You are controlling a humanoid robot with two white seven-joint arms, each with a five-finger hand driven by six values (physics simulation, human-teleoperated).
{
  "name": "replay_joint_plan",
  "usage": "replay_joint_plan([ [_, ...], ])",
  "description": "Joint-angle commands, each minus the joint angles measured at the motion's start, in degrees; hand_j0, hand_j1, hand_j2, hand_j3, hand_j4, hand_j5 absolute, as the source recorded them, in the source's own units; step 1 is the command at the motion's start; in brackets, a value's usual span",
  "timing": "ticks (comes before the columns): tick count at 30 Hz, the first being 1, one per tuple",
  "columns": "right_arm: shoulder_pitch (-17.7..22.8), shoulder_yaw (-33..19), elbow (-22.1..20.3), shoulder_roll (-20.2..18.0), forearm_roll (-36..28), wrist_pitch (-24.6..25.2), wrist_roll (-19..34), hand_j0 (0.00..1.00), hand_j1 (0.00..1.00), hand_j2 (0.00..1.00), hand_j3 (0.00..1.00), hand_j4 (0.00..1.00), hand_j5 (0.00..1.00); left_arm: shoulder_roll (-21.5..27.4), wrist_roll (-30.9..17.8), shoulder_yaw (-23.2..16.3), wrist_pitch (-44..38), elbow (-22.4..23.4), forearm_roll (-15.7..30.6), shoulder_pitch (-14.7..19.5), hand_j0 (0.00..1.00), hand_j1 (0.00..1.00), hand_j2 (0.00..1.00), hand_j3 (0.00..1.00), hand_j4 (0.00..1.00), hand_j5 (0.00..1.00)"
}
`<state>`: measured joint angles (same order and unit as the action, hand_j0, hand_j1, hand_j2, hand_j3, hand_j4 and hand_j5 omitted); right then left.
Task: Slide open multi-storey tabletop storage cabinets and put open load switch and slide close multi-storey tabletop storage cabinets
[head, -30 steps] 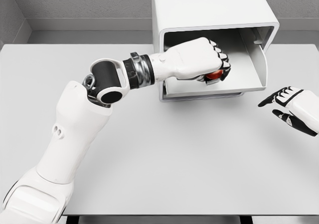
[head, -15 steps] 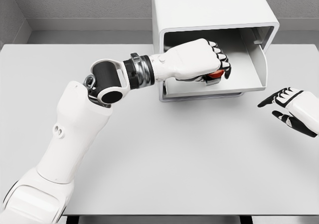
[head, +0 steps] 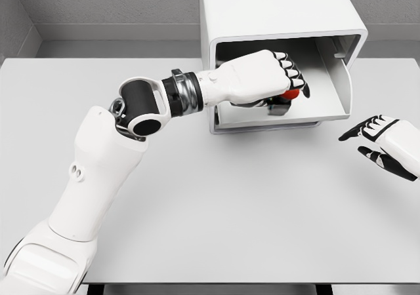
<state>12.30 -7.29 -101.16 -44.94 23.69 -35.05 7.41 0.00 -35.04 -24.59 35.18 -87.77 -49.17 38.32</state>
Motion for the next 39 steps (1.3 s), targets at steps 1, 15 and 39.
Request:
replay_joint_plan([
  [1, 0.00, -0.01, -0.09, -0.06, -0.40, 0.05, -0.03, 0.61, 0.61, 0.61, 0.61, 0.61, 0.61, 0.00, 0.04, 0.07, -0.18, -0.03, 0.30, 0.00, 0.72, 0.72, 0.72, 0.72, 0.72, 0.72],
  [15, 0.00, -0.01, 0.00, -0.06, -0.40, 0.05, -0.03, 0.61, 0.61, 0.61, 0.61, 0.61, 0.61, 0.00, 0.04, 0.77, -0.18, -0.29, 0.39, -0.09, 0.81, 0.81, 0.81, 0.81, 0.81, 0.81],
  [39, -0.09, 0.34, -0.09, 0.03, -0.40, 0.05, -0.03, 0.61, 0.61, 0.61, 0.61, 0.61, 0.61, 0.00, 0.04, 4.90, -0.18, -9.78, 2.59, -4.31, 0.85, 0.85, 0.85, 0.85, 0.85, 0.85],
])
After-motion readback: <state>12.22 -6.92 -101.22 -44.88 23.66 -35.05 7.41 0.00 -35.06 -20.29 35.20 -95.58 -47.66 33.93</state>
